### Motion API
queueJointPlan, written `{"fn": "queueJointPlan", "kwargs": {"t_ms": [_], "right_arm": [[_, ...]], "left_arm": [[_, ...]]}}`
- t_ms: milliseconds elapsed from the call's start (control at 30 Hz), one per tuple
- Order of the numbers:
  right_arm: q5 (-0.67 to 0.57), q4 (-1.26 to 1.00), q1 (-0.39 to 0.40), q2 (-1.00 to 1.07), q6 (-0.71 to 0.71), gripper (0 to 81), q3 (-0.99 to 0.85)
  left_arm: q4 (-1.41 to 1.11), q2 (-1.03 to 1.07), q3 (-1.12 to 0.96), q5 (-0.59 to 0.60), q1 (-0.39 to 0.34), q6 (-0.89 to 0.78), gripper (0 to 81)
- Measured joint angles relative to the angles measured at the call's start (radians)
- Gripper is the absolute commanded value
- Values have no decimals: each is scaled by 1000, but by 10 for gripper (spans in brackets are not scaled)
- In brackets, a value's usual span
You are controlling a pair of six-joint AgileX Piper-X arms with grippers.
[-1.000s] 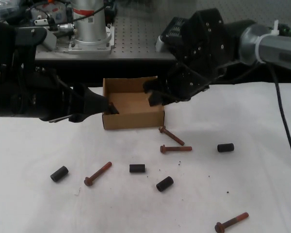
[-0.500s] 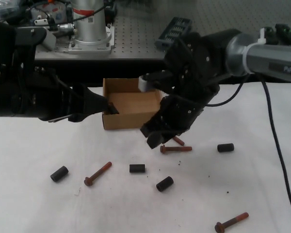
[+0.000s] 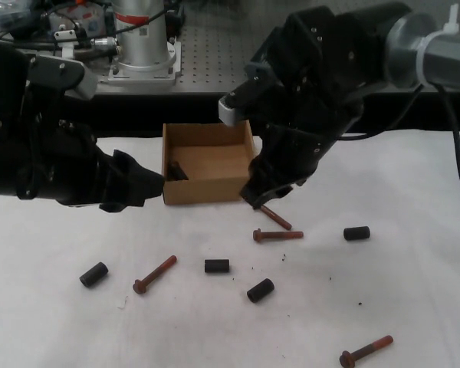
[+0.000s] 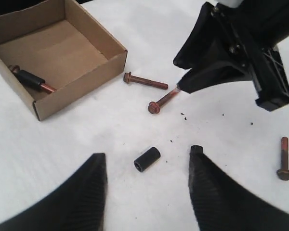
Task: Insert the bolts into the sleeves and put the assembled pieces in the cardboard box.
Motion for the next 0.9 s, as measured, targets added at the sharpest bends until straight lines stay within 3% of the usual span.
{"fn": "queueJointPlan", "kwargs": {"t_ms": [333,900], "right_arm": [[2,-100,-20,9,-209,274,0],[-29,-40,-26,120,-246,274,0]], "left_arm": [[57,0,0,-2,0,4,380],[60,0,0,-4,0,10,380]]}}
